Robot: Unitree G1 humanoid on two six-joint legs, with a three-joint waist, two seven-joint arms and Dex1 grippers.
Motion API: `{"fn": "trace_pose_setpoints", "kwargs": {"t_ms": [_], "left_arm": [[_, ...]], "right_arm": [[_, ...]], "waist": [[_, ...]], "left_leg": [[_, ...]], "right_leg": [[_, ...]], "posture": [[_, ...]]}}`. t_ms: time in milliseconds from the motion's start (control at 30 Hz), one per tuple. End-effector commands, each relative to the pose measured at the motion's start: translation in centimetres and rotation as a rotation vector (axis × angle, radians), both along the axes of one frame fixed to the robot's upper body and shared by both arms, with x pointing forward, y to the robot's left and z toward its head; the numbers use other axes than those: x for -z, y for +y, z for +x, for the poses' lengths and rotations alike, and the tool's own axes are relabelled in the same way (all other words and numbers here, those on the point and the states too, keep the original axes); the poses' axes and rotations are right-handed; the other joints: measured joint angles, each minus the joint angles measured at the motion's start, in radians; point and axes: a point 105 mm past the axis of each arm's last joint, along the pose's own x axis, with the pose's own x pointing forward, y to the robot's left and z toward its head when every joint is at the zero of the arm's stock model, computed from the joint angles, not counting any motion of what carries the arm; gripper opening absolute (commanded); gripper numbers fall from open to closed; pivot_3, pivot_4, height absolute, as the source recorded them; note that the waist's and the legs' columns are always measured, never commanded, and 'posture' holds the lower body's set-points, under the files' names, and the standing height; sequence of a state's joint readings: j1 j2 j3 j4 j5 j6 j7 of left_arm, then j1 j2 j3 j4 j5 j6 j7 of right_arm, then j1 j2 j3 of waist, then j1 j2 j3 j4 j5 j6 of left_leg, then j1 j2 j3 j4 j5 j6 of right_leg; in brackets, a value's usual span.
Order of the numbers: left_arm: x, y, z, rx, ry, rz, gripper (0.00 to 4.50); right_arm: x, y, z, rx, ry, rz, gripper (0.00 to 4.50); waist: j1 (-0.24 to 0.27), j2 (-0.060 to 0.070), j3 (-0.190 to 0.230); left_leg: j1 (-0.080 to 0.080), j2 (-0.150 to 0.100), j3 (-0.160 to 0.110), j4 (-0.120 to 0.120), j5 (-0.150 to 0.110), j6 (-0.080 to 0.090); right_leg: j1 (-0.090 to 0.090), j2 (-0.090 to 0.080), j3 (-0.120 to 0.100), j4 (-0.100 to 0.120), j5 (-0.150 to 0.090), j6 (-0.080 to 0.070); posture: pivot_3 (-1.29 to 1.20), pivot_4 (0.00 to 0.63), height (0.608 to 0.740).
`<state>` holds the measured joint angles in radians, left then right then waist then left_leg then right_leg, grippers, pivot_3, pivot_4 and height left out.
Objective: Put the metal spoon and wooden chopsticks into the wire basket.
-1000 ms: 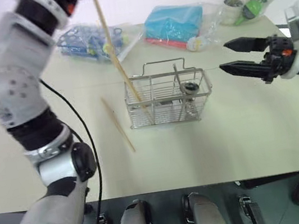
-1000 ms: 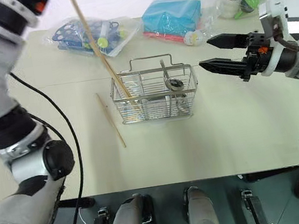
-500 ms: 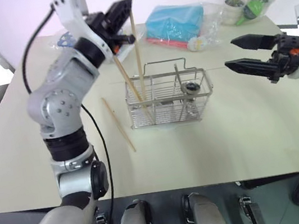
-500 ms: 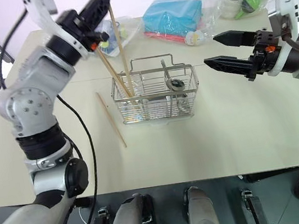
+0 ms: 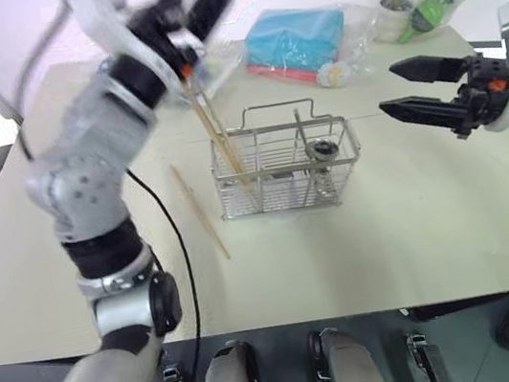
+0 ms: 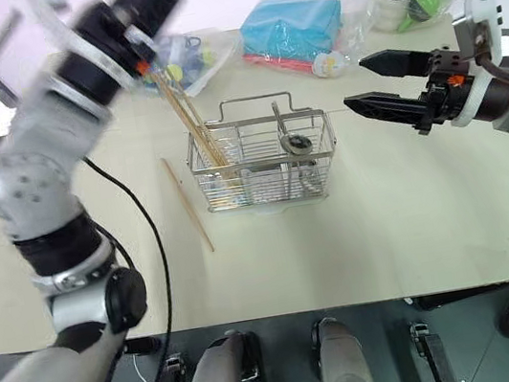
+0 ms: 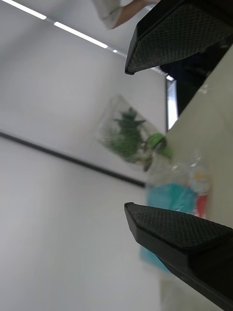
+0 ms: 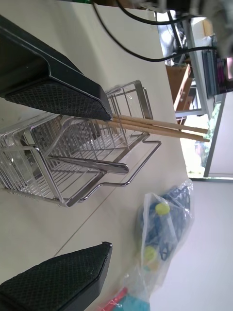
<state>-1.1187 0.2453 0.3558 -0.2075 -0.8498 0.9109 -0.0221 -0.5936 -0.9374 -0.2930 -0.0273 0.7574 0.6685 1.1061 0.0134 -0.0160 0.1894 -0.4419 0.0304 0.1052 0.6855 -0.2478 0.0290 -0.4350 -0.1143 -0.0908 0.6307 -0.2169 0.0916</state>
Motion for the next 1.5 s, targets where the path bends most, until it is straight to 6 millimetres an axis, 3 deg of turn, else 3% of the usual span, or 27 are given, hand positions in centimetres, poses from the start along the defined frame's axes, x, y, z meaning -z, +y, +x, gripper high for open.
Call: {"fn": "trace_pose_setpoints", "kwargs": {"t_ms": [33, 100, 167, 267, 333, 500, 567, 700, 833, 1067, 1233, 1333, 1500], "left_arm": [[-1.7, 5.1, 1.7, -0.308, 0.13, -0.068, 4.43], [0.4, 8.3, 3.2, -0.498, 0.344, -0.087, 4.43], [3.7, 11.2, 3.7, -0.675, 0.571, -0.043, 4.43], [6.6, 13.1, 3.2, -0.794, 0.758, 0.021, 4.43], [8.2, 13.3, 3.0, -0.815, 0.834, 0.04, 4.43], [12.1, 12.3, 3.7, -0.822, 0.975, 0.068, 4.43], [15.7, 9.9, 4.7, -0.751, 1.084, 0.124, 4.43], [19.8, 7.4, 5.2, -0.672, 1.218, 0.213, 4.43], [22.5, 5.7, 5.7, -0.614, 1.282, 0.293, 4.43], [27.0, 4.9, 5.7, -0.57, 1.401, 0.389, 4.43], [28.6, 4.3, 5.8, -0.549, 1.422, 0.409, 4.43], [28.3, 4.2, 6.2, -0.544, 1.399, 0.382, 3.54], [27.7, 4.3, 6.5, -0.552, 1.39, 0.354, 1.04]], "right_arm": [[-1.3, 0.1, -0.3, -0.018, -0.06, -0.009, 4.1], [-1.3, 0.1, -0.4, -0.03, -0.055, -0.016, 4.1], [-1.2, 0.2, -0.6, -0.052, -0.051, -0.025, 4.1], [-1.2, 0.4, -0.7, -0.071, -0.049, -0.034, 4.1], [-1.1, 0.5, -0.7, -0.081, -0.05, -0.039, 4.1], [-1.0, 0.8, -0.9, -0.107, -0.048, -0.036, 4.1], [-0.9, 1.1, -0.9, -0.113, -0.047, -0.036, 4.1], [-0.9, 1.5, -1.0, -0.121, -0.046, -0.034, 4.1], [-0.8, 1.6, -1.3, -0.127, -0.046, -0.033, 4.1], [-0.6, 1.8, -1.6, -0.126, -0.044, -0.024, 4.1], [-0.5, 1.9, -1.6, -0.121, -0.049, -0.011, 4.1], [-0.5, 1.9, -1.6, -0.118, -0.048, -0.008, 4.1], [-0.4, 1.9, -1.7, -0.116, -0.044, -0.01, 4.1]], "waist": [[0.0, 0.001, 0.0], [0.0, 0.002, -0.001], [0.0, 0.001, -0.001], [0.0, -0.003, 0.002], [0.002, -0.003, 0.002], [0.006, -0.003, 0.002], [0.004, -0.003, 0.002], [0.001, -0.004, 0.002], [-0.001, -0.004, 0.002], [0.003, -0.001, 0.0], [0.003, 0.004, -0.003], [0.003, 0.006, -0.004], [0.012, 0.006, -0.004]], "left_leg": [[0.0, 0.0, 0.0, 0.0, 0.0, 0.0], [0.001, 0.0, 0.0, 0.0, 0.0, 0.001], [0.003, 0.0, 0.0, 0.0, -0.001, 0.001], [0.003, 0.0, -0.001, 0.0, 0.0, 0.0], [0.001, 0.0, -0.001, 0.0, 0.001, -0.001], [0.0, -0.001, -0.001, 0.0, 0.001, -0.002], [0.001, -0.001, -0.001, 0.0, 0.001, -0.003], [0.001, -0.001, 0.0, 0.0, 0.001, -0.003], [0.0, 0.0, 0.001, -0.001, 0.001, -0.003], [0.001, 0.0, 0.001, -0.001, 0.001, -0.003], [0.007, 0.0, 0.001, -0.001, 0.0, -0.002], [0.01, 0.0, 0.001, -0.001, -0.002, 0.001], [0.01, -0.001, 0.001, -0.001, -0.002, 0.001]], "right_leg": [[0.0, 0.0, 0.0, 0.0, 0.0, 0.0], [0.001, 0.0, 0.0, 0.0, 0.0, 0.0], [0.003, 0.0, 0.0, 0.001, 0.0, 0.001], [0.003, 0.0, 0.0, 0.001, 0.0, 0.001], [0.002, 0.001, 0.0, 0.0, 0.0, 0.001], [0.002, 0.0, 0.0, 0.0, 0.0, 0.001], [0.002, 0.0, 0.0, 0.0, 0.0, 0.001], [0.001, 0.0, 0.0, 0.001, 0.0, 0.001], [-0.001, 0.0, 0.0, 0.001, 0.0, 0.001], [0.0, 0.0, 0.0, 0.001, 0.0, 0.001], [0.005, -0.001, 0.0, 0.001, 0.0, 0.001], [0.008, -0.002, 0.0, 0.001, 0.0, 0.0], [0.008, -0.003, 0.0, 0.001, 0.0, 0.001]], "posture": [[0.0, 0.15, 0.715], [0.0, 0.15, 0.715], [0.0, 0.15, 0.715], [0.0, 0.15, 0.715], [0.0, 0.15, 0.715], [0.0, 0.15, 0.715], [0.0, 0.15, 0.715], [0.0, 0.15, 0.715], [0.0, 0.15, 0.715], [0.0, 0.15, 0.715], [0.0, 0.15, 0.715], [0.0, 0.15, 0.715], [0.0, 0.15, 0.715]]}}
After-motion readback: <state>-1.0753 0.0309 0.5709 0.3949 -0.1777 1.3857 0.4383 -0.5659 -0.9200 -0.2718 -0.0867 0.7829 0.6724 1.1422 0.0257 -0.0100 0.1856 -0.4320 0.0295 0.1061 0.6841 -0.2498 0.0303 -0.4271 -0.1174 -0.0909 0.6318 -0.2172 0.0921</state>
